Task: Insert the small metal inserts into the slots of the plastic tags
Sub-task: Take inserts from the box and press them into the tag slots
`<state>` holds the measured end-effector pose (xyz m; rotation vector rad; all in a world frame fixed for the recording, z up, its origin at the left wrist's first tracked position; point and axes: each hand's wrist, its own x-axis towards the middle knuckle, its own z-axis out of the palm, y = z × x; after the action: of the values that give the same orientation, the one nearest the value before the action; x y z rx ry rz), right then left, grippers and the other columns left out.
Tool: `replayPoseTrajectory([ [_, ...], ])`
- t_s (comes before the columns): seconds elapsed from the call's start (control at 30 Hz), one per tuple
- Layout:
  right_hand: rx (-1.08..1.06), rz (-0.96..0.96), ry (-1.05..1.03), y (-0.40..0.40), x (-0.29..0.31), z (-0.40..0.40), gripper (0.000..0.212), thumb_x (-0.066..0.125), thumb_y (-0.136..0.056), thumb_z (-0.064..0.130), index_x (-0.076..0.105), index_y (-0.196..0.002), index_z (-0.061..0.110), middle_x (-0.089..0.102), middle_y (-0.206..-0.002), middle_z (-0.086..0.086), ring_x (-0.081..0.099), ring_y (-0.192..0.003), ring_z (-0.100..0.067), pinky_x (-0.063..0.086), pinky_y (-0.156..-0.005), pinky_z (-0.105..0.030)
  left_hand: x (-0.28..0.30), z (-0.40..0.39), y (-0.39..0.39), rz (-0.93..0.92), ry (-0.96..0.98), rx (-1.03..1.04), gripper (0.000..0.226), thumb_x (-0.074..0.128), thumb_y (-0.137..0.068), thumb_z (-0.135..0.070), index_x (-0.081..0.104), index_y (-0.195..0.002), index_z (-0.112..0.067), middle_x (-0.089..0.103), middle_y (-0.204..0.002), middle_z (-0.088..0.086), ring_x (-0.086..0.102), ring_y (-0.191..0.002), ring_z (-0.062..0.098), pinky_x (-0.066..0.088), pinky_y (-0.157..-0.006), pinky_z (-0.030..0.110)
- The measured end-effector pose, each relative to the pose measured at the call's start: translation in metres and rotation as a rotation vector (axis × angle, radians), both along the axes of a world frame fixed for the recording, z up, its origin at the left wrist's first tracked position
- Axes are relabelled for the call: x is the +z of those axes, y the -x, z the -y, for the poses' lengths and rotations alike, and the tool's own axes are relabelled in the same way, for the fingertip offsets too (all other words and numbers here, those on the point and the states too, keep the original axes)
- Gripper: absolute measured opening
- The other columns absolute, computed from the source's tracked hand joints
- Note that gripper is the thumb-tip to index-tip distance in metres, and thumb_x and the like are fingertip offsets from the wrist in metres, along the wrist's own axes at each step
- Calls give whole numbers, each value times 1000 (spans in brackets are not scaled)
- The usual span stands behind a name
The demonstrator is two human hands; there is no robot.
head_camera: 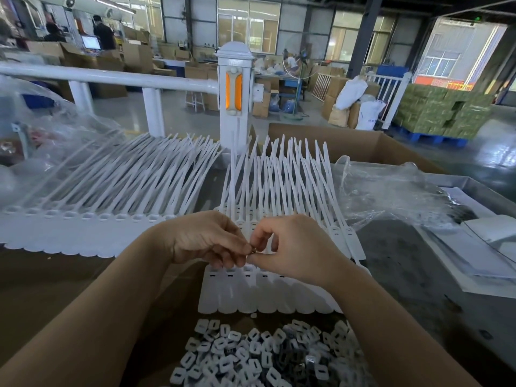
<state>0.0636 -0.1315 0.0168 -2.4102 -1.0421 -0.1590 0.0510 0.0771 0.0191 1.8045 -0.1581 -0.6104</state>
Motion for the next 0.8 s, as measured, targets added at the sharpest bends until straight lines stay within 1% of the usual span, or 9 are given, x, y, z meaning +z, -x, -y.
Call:
replayPoseTrajectory([
  [0.07, 23, -33, -10, 2, 3, -1, 16, 80, -78, 43, 72, -86, 32, 68, -76, 18, 57, -67, 12, 40, -59, -8, 4, -2, 1, -21, -46, -41, 18, 84, -65, -33, 77, -72, -18, 72, -74, 5, 63, -57, 8, 47, -52, 17],
  [0.17, 105, -203, 48, 3, 7, -2, 14, 81, -77, 37, 74, -86, 29, 69, -78, 15, 63, -71, 2, 53, -67, -19, 8, -9, 4, -49, -149, -114, 20, 88, -66, -34, 77, -75, -21, 72, -73, 3, 61, -55, 7, 44, -48, 15],
  [0.2, 130, -241, 107, 4, 8, -3, 13, 81, -77, 37, 74, -86, 29, 70, -79, 14, 63, -74, 1, 53, -69, -20, 8, -10, 4, -57, -170, -121, 21, 88, -65, -36, 77, -75, -21, 72, -74, 2, 61, -56, 6, 44, -47, 15],
  [0.3, 157, -272, 198, 6, 5, -5, 14, 80, -79, 38, 74, -87, 28, 70, -81, 13, 62, -79, 0, 49, -67, -16, 7, -14, 4, -49, -188, -104, 21, 86, -66, -38, 77, -75, -21, 72, -75, 2, 62, -57, 6, 43, -46, 14],
  [0.43, 130, -309, 134, 3, 4, -3, 12, 82, -78, 35, 76, -86, 29, 71, -80, 12, 64, -78, 0, 52, -68, -16, 6, -16, 5, -27, -172, -105, 14, 81, -71, -34, 76, -76, -22, 71, -75, 0, 62, -59, 6, 44, -48, 15],
  [0.53, 107, -304, 73, 2, 3, -3, 9, 82, -79, 31, 74, -83, 29, 71, -80, 12, 65, -76, -1, 54, -70, -20, 5, -14, 5, -22, -148, -111, 19, 86, -69, -37, 76, -77, -23, 71, -76, 1, 61, -60, 6, 44, -49, 15],
  [0.67, 51, -255, -35, 3, 2, -3, 11, 81, -79, 33, 72, -81, 28, 69, -75, 13, 61, -65, 6, 46, -58, -13, 5, -9, 4, -17, -137, -141, 23, 83, -68, -41, 77, -82, -23, 72, -78, 3, 62, -60, 8, 45, -49, 16],
  [0.73, 40, -237, -75, 3, 1, -3, 11, 80, -79, 28, 70, -77, 30, 67, -70, 16, 59, -63, 8, 44, -57, -9, 4, -7, 3, 0, -114, -130, 23, 84, -69, -39, 76, -81, -21, 71, -78, 4, 62, -59, 9, 46, -49, 16],
  [0.8, 27, -223, -90, 3, 0, -4, 17, 78, -80, 25, 66, -75, 35, 65, -67, 22, 60, -64, 9, 43, -57, -8, 4, -8, 2, 12, -92, -120, 24, 86, -69, -37, 75, -81, -20, 71, -78, 5, 62, -58, 10, 45, -49, 16],
])
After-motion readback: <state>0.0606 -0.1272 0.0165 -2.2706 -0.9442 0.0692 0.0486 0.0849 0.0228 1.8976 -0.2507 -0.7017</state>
